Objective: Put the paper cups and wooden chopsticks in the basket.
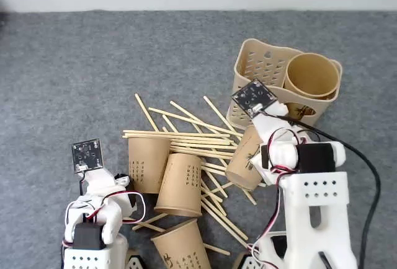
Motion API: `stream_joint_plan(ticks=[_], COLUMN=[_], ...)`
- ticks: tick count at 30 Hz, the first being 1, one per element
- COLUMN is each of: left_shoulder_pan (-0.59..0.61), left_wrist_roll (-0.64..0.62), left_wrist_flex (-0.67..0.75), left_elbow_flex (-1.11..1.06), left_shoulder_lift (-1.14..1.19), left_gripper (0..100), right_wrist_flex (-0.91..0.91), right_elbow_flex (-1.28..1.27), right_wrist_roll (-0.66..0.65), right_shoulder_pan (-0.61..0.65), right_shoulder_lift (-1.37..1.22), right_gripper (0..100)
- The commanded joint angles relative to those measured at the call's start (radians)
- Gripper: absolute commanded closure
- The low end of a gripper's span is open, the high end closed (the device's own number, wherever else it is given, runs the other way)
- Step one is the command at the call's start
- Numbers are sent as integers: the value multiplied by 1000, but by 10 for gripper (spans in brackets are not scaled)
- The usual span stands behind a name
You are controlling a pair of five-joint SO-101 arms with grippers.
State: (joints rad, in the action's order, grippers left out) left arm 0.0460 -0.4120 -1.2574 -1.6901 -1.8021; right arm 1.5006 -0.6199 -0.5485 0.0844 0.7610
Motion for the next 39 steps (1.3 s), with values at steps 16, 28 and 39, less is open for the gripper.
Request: stream_joint_plan(ticks=[16, 28, 39], left_shoulder_pan=[0, 0, 0], left_wrist_roll=[5, 5, 5], left_wrist_flex=[-3, -3, -3], left_elbow_flex=[8, 8, 8], left_shoulder_lift=[-12, -12, -12], left_gripper=[986, 986, 986], right_wrist_flex=[-266, -145, -143], right_elbow_flex=[-213, -245, -242], right_wrist_roll=[-5, -83, 129], right_shoulder_pan=[-25, 50, 358], right_shoulder_lift=[24, 25, 35], right_gripper=[757, 757, 757])
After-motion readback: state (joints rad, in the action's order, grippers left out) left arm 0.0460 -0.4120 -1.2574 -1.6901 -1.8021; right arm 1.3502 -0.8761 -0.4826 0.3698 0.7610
